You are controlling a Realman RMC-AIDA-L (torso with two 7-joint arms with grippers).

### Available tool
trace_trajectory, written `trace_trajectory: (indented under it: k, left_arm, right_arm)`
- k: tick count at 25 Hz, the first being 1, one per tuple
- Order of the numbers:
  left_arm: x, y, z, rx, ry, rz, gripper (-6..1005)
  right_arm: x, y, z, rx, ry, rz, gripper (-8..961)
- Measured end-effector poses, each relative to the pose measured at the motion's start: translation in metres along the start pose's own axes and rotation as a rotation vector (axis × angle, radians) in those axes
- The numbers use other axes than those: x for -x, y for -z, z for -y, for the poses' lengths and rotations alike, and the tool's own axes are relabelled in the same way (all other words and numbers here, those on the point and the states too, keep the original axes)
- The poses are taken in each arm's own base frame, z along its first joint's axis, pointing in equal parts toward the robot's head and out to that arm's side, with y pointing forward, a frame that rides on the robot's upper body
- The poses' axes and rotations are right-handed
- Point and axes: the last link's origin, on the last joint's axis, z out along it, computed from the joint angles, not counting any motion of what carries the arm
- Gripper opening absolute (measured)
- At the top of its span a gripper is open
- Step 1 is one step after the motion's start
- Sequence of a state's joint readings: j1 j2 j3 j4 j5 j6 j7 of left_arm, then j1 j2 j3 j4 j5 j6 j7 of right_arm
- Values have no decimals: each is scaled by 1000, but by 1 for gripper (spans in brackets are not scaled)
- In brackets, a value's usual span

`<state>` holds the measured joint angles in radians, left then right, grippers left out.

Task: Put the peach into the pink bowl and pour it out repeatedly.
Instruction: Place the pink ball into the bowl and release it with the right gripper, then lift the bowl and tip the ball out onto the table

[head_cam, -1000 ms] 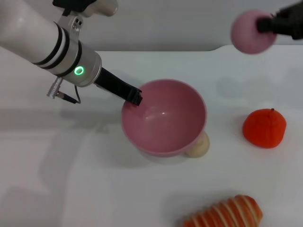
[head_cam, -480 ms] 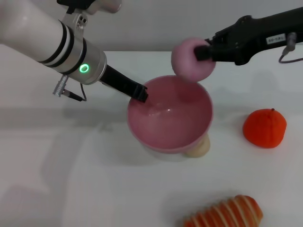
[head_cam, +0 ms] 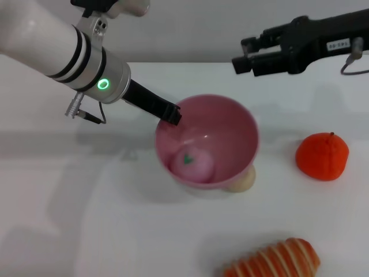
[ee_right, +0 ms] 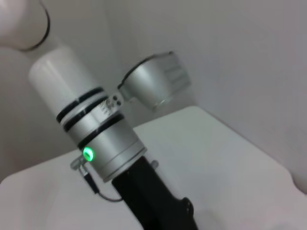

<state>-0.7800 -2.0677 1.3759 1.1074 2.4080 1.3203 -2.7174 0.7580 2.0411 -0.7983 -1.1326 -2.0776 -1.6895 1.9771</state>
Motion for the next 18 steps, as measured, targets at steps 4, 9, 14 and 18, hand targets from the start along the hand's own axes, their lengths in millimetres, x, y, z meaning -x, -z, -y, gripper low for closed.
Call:
trace_trajectory:
  k: [4,9,14,18]
  left_arm:
    - [-1,0,2,-7,-3,-19,43]
    - [-10,-2,4,-10,-25,-94,43]
    - [-21,-8,1,-12,-149,-232,43]
    - [-25,-11,11,-63,-215,-316,43]
  right_arm:
    - [-4,17,8,-59,6,108,567]
    - [-25,47,24,-181,-27,305,569]
    - [-57,65,38,-316,-85,472,569]
    - [-84,73,43,-434,-136,626,567]
